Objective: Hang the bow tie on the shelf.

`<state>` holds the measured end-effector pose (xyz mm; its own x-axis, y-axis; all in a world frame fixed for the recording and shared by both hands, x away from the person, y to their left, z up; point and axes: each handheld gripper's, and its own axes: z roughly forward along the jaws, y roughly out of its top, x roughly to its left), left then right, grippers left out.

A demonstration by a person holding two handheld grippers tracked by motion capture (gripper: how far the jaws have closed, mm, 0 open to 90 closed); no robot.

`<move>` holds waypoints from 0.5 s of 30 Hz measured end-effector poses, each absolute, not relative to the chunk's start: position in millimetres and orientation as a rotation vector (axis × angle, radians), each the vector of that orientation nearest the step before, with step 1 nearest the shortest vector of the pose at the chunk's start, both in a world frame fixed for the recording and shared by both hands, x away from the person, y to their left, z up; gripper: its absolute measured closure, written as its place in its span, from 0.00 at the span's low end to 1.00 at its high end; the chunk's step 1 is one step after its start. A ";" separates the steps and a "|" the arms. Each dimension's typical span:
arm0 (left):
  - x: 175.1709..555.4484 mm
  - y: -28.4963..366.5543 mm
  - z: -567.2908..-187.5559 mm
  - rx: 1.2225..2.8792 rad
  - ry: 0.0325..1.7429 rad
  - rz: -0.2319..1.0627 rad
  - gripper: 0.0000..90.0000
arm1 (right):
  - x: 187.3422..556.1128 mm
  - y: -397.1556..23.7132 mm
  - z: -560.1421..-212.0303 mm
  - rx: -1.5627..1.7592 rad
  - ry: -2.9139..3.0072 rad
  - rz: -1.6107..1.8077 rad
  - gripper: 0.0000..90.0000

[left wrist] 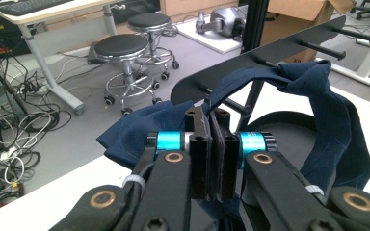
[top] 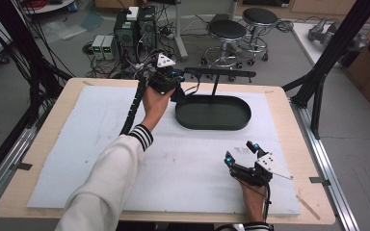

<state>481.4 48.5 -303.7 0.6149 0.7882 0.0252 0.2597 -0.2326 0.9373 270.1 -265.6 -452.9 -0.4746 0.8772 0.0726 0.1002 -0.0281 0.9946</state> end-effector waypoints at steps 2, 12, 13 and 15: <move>483.5 47.8 -305.9 1.784 0.863 0.620 0.97 | 270.1 -265.6 -452.9 1.041 1.616 1.568 0.12; 489.5 36.4 -311.1 1.804 0.875 0.631 0.97 | 270.5 -266.1 -452.9 1.046 1.611 1.571 0.12; 490.1 34.5 -311.7 1.809 0.876 0.631 0.97 | 270.5 -266.1 -452.9 1.045 1.612 1.571 0.12; 491.8 32.3 -313.5 1.811 0.884 0.632 0.97 | 270.5 -266.1 -452.9 1.045 1.612 1.571 0.12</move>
<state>491.8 32.3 -313.5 0.5991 0.8001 0.0302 0.2874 -0.2500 0.9246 270.5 -266.1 -452.9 -0.4723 0.8779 0.0787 0.1013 -0.0346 0.9943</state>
